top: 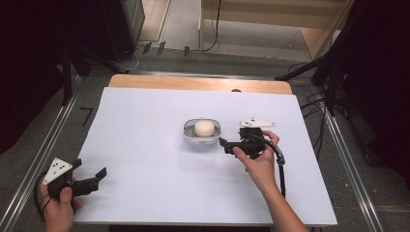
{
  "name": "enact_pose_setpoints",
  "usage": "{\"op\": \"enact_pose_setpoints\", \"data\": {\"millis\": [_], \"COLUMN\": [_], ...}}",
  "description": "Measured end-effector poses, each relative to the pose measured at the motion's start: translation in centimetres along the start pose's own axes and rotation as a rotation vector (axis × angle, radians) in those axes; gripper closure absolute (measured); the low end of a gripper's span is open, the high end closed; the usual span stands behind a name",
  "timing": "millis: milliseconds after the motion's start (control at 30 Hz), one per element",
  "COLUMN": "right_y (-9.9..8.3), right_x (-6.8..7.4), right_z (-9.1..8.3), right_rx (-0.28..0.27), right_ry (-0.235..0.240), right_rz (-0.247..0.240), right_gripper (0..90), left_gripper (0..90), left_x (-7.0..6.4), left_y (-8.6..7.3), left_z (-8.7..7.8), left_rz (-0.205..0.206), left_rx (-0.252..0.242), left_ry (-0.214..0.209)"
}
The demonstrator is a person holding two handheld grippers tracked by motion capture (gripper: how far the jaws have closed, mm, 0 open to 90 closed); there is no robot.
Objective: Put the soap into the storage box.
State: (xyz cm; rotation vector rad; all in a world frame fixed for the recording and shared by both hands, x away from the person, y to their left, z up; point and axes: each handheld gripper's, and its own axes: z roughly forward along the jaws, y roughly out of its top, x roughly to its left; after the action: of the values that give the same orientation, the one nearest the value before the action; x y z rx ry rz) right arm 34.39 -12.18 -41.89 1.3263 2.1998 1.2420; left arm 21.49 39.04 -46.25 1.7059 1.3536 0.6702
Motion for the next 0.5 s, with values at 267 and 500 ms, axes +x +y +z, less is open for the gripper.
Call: {"op": "enact_pose_setpoints", "data": {"millis": [267, 500], "right_y": [-1.9, -3.7], "right_x": [-1.6, -3.0], "right_z": [-1.8, -2.9], "right_rx": [-0.014, -0.013], "right_ry": [-0.028, -0.041], "right_rz": [0.021, 0.043], "right_gripper": [12.8, 12.8], "left_gripper": [1.3, 1.3], "left_x": [0.0, 0.0], "left_y": [0.0, 0.0], "left_z": [0.0, 0.0], "left_rz": [0.003, 0.003], "left_rx": [0.006, 0.009], "left_ry": [0.0, 0.005]}}
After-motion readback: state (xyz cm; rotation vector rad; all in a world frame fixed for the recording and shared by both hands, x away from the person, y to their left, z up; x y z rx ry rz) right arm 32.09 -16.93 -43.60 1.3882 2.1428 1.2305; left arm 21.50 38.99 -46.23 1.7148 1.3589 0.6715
